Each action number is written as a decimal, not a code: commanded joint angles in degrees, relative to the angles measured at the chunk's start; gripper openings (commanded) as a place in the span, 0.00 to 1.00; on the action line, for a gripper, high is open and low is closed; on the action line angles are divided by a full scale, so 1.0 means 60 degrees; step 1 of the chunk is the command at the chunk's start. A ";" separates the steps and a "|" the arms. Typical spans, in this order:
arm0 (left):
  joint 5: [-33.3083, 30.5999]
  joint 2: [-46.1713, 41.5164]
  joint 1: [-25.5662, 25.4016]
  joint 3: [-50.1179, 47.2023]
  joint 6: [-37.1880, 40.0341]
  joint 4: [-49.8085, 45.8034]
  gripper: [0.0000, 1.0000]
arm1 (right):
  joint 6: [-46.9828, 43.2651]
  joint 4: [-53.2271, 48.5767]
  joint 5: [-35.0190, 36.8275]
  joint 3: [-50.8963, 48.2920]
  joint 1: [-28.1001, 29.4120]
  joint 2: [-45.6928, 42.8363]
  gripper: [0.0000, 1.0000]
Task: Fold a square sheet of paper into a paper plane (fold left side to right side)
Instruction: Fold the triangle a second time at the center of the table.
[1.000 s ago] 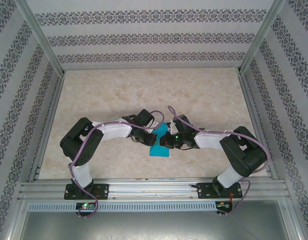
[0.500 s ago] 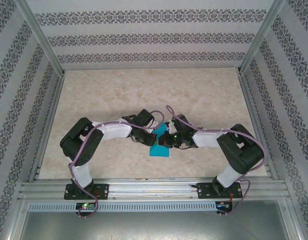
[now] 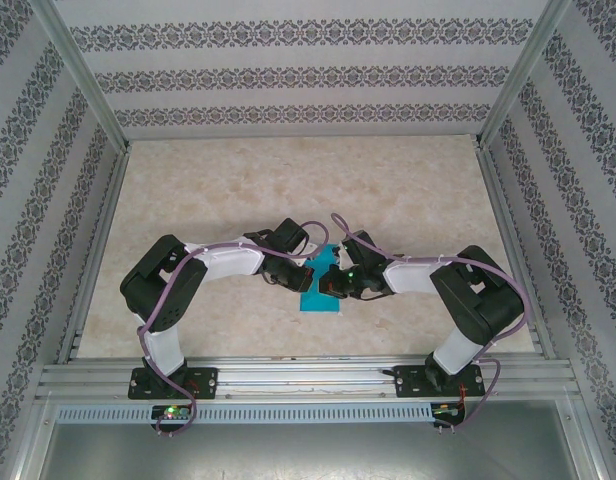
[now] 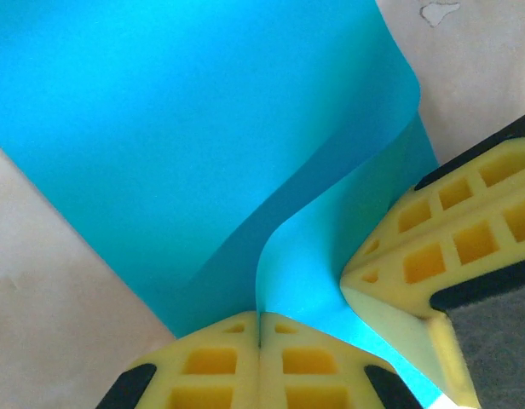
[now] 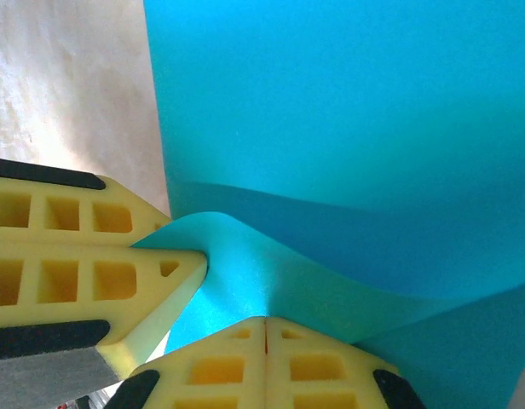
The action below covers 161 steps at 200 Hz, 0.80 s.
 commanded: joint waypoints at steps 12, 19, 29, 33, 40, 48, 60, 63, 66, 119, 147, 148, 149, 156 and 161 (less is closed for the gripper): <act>-0.0159 0.0307 -0.0059 -0.0010 0.0137 -0.0330 0.09 | -0.0157 -0.0708 0.0428 0.0082 0.0106 0.0251 0.00; -0.0156 0.0251 -0.0052 0.0013 0.0110 -0.0329 0.11 | -0.0133 -0.0752 0.0473 0.0060 0.0090 0.0268 0.00; -0.0220 0.0122 -0.0051 0.0077 0.0070 -0.0368 0.15 | -0.0093 -0.0776 0.0503 0.0013 0.0097 0.0283 0.00; -0.0231 0.0058 -0.0038 0.0122 0.0062 -0.0392 0.16 | -0.0081 -0.0773 0.0518 -0.0012 0.0089 0.0290 0.00; -0.0248 -0.0069 -0.0012 0.0188 0.0055 -0.0455 0.20 | -0.0055 -0.0766 0.0520 -0.0046 0.0081 0.0307 0.00; -0.0280 -0.0223 0.0005 0.0286 0.0036 -0.0536 0.22 | -0.0043 -0.0751 0.0520 -0.0072 0.0076 0.0312 0.00; -0.0280 -0.0493 0.0072 0.0384 0.0008 -0.0641 0.26 | -0.0038 -0.0748 0.0526 -0.0094 0.0082 0.0327 0.00; -0.0297 -0.0573 0.0090 0.0395 -0.0003 -0.0657 0.26 | -0.0040 -0.0744 0.0520 -0.0094 0.0068 0.0334 0.00; -0.0295 -0.0647 0.0115 0.0409 -0.0021 -0.0685 0.26 | -0.0040 -0.0736 0.0527 -0.0094 0.0081 0.0328 0.00; -0.0055 -0.2103 0.0227 -0.0148 -0.0585 -0.1072 0.24 | -0.0009 -0.0692 0.0491 -0.0109 0.0083 0.0225 0.00; 0.0939 -0.2632 0.0141 -0.0927 -0.1595 -0.0417 0.18 | -0.0027 -0.0678 0.0468 -0.0138 0.0082 0.0195 0.00; 0.0979 -0.2642 0.0140 -0.0936 -0.1646 -0.0387 0.18 | -0.0025 -0.0684 0.0465 -0.0138 0.0083 0.0195 0.00; 0.0999 -0.2647 0.0139 -0.0970 -0.1671 -0.0365 0.18 | -0.0024 -0.0679 0.0463 -0.0138 0.0076 0.0195 0.00; 0.1331 -0.2652 0.0103 -0.1102 -0.1907 -0.0129 0.17 | -0.0027 -0.0675 0.0455 -0.0138 0.0083 0.0195 0.00; 0.1516 -0.2625 0.0070 -0.1193 -0.2115 0.0035 0.17 | -0.0038 -0.0675 0.0447 -0.0138 0.0080 0.0196 0.00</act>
